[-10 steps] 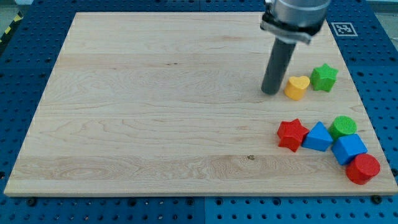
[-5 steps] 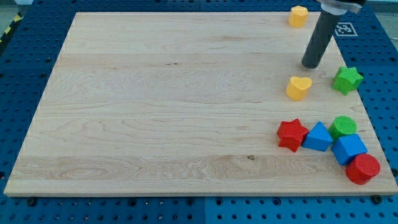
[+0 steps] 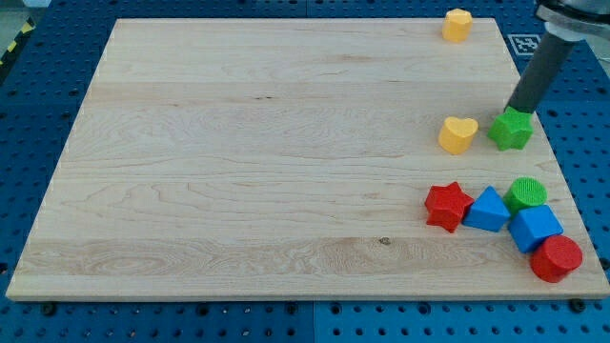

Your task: Slide the green star to the bottom of the yellow heart

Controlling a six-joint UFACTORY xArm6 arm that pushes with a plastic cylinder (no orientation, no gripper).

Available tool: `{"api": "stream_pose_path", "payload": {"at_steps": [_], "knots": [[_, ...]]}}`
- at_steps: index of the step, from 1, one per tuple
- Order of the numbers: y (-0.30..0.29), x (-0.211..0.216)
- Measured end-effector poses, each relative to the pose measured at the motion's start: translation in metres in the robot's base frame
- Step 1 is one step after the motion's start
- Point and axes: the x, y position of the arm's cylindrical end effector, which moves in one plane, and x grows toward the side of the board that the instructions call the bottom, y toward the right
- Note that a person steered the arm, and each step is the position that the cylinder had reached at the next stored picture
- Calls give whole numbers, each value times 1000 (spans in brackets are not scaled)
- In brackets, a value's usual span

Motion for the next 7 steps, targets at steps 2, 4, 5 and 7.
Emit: {"api": "stream_pose_path", "payload": {"at_steps": [2,4,5,7], "knots": [[-9,33],[-9,72],[-13,79],[-56,83]]}}
